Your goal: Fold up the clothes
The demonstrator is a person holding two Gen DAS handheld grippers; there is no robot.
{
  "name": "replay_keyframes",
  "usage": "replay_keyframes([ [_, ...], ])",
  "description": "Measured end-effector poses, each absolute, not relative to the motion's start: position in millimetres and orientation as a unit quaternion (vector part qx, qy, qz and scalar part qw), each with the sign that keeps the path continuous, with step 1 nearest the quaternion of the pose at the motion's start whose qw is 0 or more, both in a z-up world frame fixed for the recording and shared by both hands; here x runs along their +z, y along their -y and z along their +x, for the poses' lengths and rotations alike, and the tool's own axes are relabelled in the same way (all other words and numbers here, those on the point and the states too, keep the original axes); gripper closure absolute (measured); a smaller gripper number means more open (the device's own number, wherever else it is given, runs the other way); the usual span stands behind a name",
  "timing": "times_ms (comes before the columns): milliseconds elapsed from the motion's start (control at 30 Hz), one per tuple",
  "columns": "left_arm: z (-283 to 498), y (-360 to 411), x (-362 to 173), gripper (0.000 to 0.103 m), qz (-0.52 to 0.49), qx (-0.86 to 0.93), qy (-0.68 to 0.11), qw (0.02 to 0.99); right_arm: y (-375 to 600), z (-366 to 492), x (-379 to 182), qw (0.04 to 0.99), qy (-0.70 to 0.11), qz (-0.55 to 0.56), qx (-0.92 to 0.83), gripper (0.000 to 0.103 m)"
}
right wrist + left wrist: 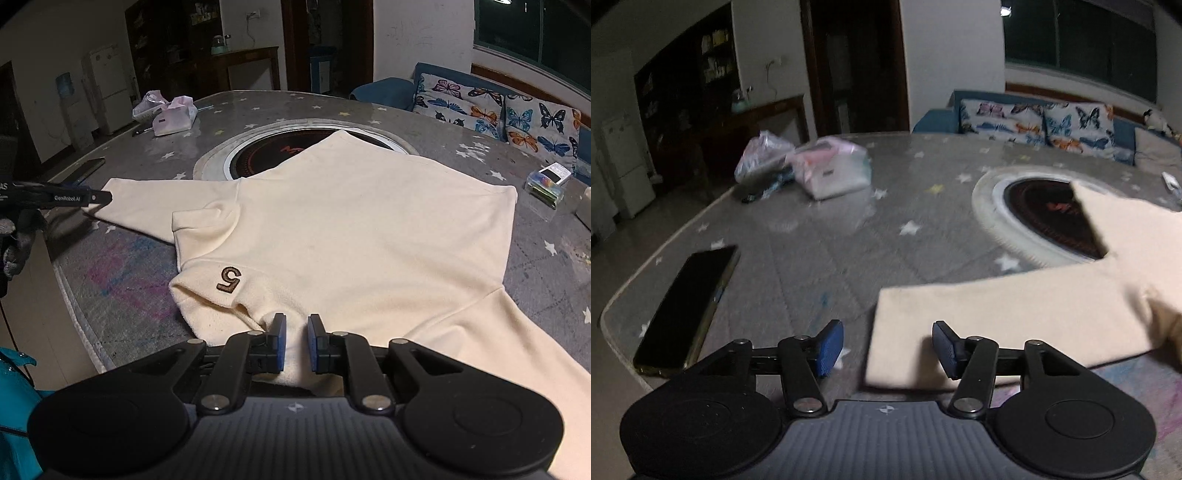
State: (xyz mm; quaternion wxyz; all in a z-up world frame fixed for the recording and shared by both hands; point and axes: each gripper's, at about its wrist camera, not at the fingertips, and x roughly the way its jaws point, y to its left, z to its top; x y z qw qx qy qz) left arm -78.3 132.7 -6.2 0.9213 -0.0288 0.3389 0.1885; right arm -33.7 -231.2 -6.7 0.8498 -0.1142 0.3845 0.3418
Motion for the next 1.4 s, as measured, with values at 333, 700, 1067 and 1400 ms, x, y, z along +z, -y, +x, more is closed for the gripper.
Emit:
replay_keyframes([
  [333,-54,-136,0,0.098,0.012,0.154,-0.314,0.937,229,-34,-6,0.85,-0.386,-0.119,0.338,0.09],
  [700,18,-139,1,0.098,0.142,0.163,-0.287,0.933,227,-33,-7,0.85,-0.386,-0.125,0.337,0.09],
  [1067,29,-146,-21,0.083,0.141,0.184,-0.322,0.918,229,-36,1,0.852,-0.38,-0.123,0.337,0.067],
  [1400,2,-88,20,0.083,0.086,0.079,-0.291,0.95,256,-34,5,0.874,-0.374,-0.098,0.294,0.068],
])
